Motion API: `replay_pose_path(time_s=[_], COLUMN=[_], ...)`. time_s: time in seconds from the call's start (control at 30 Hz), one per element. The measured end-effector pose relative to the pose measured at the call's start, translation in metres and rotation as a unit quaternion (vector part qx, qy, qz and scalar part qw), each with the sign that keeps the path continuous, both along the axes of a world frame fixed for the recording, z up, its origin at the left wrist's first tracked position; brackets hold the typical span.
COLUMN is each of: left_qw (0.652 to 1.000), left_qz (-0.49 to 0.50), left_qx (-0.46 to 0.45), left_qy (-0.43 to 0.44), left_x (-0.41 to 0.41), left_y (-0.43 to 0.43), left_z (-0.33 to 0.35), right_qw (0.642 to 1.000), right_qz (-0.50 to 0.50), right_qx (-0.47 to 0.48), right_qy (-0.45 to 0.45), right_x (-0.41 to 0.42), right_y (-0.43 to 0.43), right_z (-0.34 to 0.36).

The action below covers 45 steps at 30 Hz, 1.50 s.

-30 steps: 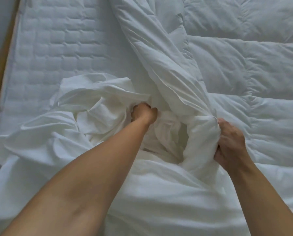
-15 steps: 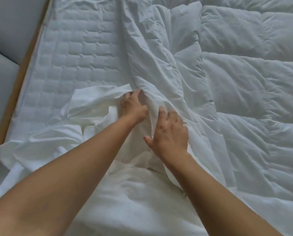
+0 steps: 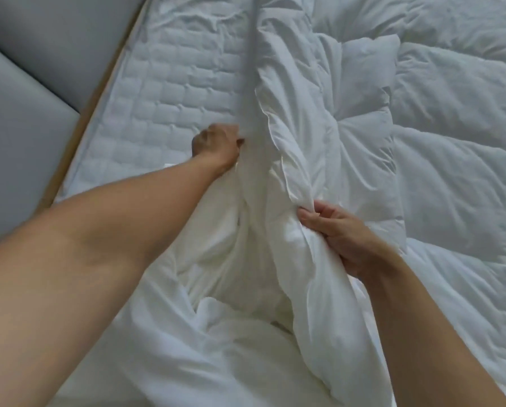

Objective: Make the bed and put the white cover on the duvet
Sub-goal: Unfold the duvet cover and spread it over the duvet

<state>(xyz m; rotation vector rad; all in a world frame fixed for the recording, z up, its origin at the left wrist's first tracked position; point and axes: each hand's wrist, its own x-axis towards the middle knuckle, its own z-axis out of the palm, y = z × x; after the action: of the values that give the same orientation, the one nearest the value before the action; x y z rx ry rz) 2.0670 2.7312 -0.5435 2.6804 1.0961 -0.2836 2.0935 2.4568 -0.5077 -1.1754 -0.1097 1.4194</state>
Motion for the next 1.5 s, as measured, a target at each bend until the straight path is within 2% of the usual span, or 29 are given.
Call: replay_pose_path(time_s=[0.07,0.1,0.17,0.23,0.3,0.37,0.4,0.43,0.47,0.53,0.57,0.6,0.63,0.7,0.73,0.83,0.9,0.97,1.03,1.1,1.2,1.23,1.3,1.37,1.4,1.5], left_qw=[0.998,0.997,0.995,0.990,0.974,0.942,0.923,0.910,0.901,0.873,0.861,0.867,0.893,0.969,0.985,0.986,0.982,0.986,0.993,0.996,0.963,0.949,0.932,0.910,0.886,0.787], left_qz=[-0.007,-0.030,-0.071,-0.062,-0.021,0.028,0.050,0.065,0.087,0.179,0.203,0.213,0.217,0.170,0.153,0.148,0.126,0.084,0.060,0.066,0.135,0.156,0.197,0.254,0.292,0.367], left_qx=[-0.016,-0.038,-0.071,-0.102,-0.166,-0.212,-0.226,-0.239,-0.269,-0.392,-0.428,-0.425,-0.376,-0.161,-0.068,0.067,0.119,0.141,0.096,-0.021,-0.212,-0.245,-0.269,-0.319,-0.358,-0.469], left_qy=[-0.062,-0.063,-0.009,0.071,0.154,0.258,0.307,0.332,0.328,0.229,0.185,0.150,0.117,0.075,0.048,-0.048,-0.070,-0.040,0.019,0.054,0.095,0.122,0.139,0.072,0.015,-0.161], left_x=[0.033,0.044,0.048,0.025,-0.017,-0.068,-0.090,-0.110,-0.128,-0.146,-0.145,-0.136,-0.120,-0.078,-0.054,0.026,0.071,0.103,0.114,0.116,0.112,0.109,0.103,0.107,0.112,0.142], left_y=[0.012,0.015,0.018,0.028,0.053,0.089,0.106,0.120,0.133,0.142,0.139,0.135,0.137,0.144,0.150,0.167,0.171,0.163,0.150,0.138,0.132,0.131,0.132,0.145,0.156,0.184], left_z=[0.019,0.024,0.022,0.015,0.010,0.013,0.014,0.014,0.012,0.017,0.021,0.025,0.027,0.025,0.030,0.067,0.091,0.101,0.094,0.080,0.053,0.046,0.042,0.043,0.044,0.049], right_qw=[0.995,0.984,0.941,0.875,0.841,0.815,0.788,0.762,0.753,0.776,0.785,0.792,0.797,0.805,0.813,0.871,0.906,0.904,0.858,0.811,0.780,0.767,0.762,0.763,0.765,0.791], right_qz=[0.066,0.095,0.164,0.213,0.190,0.126,0.093,0.073,0.071,0.084,0.090,0.088,0.068,-0.011,-0.058,-0.121,-0.057,0.052,0.200,0.293,0.302,0.312,0.352,0.357,0.335,0.154], right_qx=[-0.055,-0.103,-0.197,-0.286,-0.340,-0.342,-0.334,-0.326,-0.324,-0.329,-0.332,-0.332,-0.329,-0.302,-0.272,-0.157,-0.121,-0.143,-0.175,-0.213,-0.235,-0.233,-0.232,-0.220,-0.221,-0.256], right_qy=[-0.057,-0.111,-0.221,-0.327,-0.376,-0.451,-0.508,-0.555,-0.568,-0.531,-0.514,-0.504,-0.502,-0.510,-0.511,-0.449,-0.402,-0.399,-0.439,-0.460,-0.495,-0.510,-0.491,-0.493,-0.503,-0.534], right_x=[-0.017,-0.027,-0.046,-0.059,-0.067,-0.071,-0.071,-0.068,-0.063,-0.050,-0.043,-0.036,-0.028,-0.012,-0.008,-0.007,-0.008,-0.008,-0.015,-0.029,-0.041,-0.039,-0.030,-0.012,0.001,0.049], right_y=[0.014,0.022,0.036,0.045,0.053,0.067,0.076,0.087,0.097,0.118,0.127,0.134,0.139,0.140,0.136,0.119,0.116,0.119,0.123,0.125,0.137,0.143,0.154,0.161,0.167,0.204], right_z=[-0.024,-0.044,-0.073,-0.085,-0.087,-0.083,-0.085,-0.086,-0.089,-0.093,-0.095,-0.092,-0.087,-0.072,-0.061,-0.030,-0.029,-0.046,-0.074,-0.102,-0.122,-0.117,-0.102,-0.081,-0.070,-0.067])
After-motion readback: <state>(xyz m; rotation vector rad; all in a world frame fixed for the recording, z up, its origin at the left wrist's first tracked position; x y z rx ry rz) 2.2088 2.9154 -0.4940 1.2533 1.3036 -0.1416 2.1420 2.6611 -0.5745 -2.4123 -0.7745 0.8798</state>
